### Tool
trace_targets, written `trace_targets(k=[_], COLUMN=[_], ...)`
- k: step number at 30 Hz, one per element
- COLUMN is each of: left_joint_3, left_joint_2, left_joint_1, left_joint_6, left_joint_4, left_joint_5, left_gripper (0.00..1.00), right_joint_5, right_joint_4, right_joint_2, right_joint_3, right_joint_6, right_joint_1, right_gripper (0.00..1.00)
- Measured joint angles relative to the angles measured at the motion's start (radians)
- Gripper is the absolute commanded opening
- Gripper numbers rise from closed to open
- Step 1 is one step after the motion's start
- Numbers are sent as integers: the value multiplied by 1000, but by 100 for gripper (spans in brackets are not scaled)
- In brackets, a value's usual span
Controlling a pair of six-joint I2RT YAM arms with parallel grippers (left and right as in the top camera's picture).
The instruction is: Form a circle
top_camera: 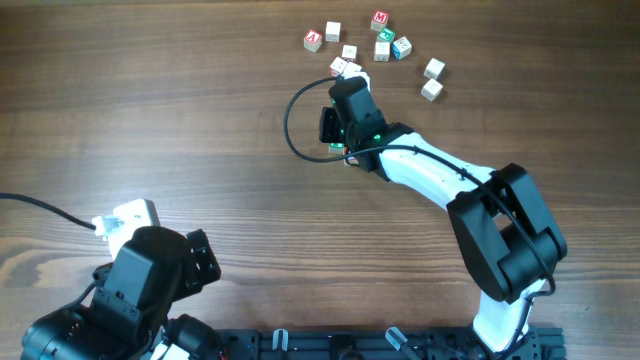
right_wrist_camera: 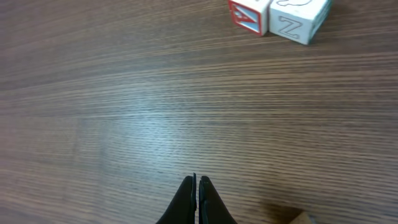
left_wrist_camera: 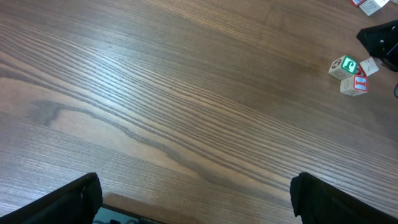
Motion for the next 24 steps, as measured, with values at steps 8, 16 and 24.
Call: trace_targets(k=[8,16,24], left_joint_3=[0,0,0], left_joint_2=[0,0,0], left_joint_1=[0,0,0], left_joint_6=[0,0,0], left_joint_4=[0,0,0], left_joint_5=[0,0,0], left_gripper=[100,100,100], right_joint_5=[-24,-23,-23], right_joint_4=[-58,-102,-126], right_joint_2=[0,0,0], right_joint_3=[2,2,2], right_joint_6=[-4,-8,-8], right_joint_1=[35,38,38], right_gripper=[5,5,5])
